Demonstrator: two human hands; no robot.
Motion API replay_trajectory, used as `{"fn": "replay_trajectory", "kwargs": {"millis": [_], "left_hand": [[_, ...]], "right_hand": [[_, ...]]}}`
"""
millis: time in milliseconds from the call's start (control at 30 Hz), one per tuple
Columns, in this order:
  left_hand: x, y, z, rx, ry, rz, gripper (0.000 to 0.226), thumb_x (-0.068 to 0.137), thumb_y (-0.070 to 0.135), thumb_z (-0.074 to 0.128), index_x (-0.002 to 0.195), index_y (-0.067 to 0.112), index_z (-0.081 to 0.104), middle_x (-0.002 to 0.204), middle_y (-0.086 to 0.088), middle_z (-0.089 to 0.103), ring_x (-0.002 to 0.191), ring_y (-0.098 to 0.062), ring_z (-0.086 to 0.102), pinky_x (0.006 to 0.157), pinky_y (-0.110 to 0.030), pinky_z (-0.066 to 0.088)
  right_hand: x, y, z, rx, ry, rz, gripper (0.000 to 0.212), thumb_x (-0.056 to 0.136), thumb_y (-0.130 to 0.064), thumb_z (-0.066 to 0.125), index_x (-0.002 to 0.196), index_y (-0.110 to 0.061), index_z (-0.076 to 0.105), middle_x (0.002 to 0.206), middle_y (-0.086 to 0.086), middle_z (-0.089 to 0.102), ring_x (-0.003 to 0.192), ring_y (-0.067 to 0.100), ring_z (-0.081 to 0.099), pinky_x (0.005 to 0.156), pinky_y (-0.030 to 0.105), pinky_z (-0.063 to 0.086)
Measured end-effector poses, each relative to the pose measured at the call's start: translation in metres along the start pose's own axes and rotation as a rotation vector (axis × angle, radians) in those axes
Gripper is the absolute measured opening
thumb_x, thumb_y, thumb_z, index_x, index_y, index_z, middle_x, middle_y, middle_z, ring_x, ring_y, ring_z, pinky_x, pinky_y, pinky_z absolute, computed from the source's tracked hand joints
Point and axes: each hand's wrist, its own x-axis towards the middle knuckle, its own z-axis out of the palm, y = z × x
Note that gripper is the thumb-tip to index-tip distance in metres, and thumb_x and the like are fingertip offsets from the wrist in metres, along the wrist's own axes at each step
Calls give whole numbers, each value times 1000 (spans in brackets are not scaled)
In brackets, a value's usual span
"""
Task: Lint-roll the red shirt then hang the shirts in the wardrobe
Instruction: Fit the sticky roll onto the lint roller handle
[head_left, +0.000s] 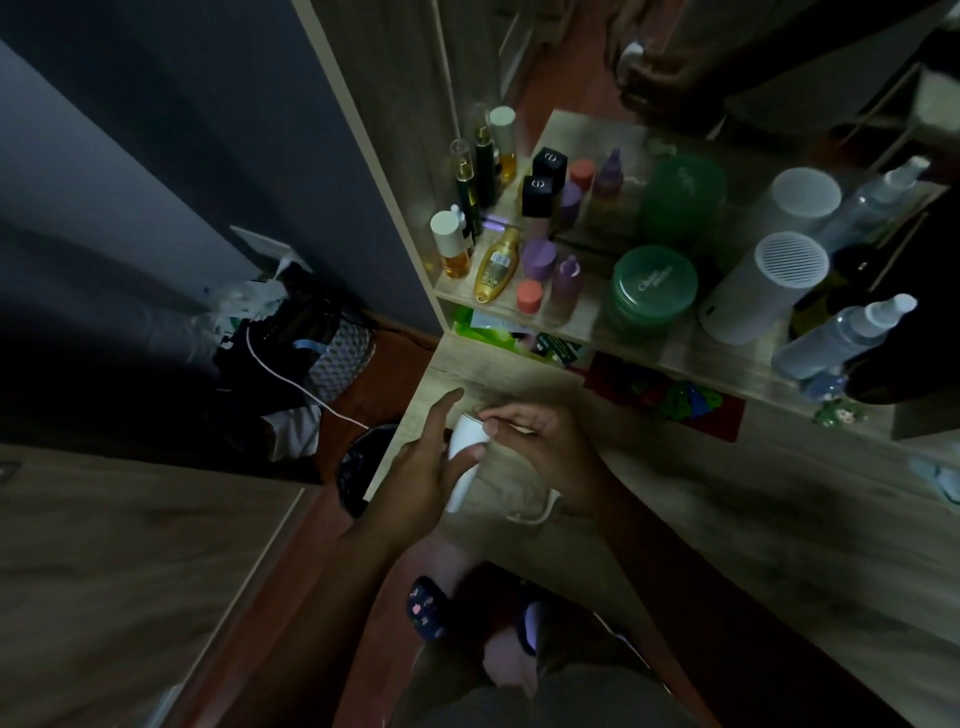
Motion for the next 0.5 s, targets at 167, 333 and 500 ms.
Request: {"fn": "replay_trajectory", "kwargs": {"millis": [167,333,500], "left_hand": [[1,-3,4,-33,19,-23,51,95,47,57,141,50,35,98,3,70,84,-7,69,74,-35,58],[6,-6,9,-68,21,-24,34,97,39,58,130,34,49,95,3,71,82,-7,70,69,-40,60],[20,1,9,-382,118,-235,33,94,38,63,122,29,48,103,-12,69,89,-26,72,66,-47,59]], "right_hand": [[-2,4,-1,-17,-50,32,23,100,-11,54,116,-16,70,110,-10,73,110,5,67,94,20,51],[6,12,-2,-69,-68,60,30,101,-9,51,128,-8,63,121,0,69,114,5,64,97,21,50],[22,43,-21,-258,191,37,36,99,-7,51,133,-16,58,132,-1,62,122,13,59,102,38,51]]}}
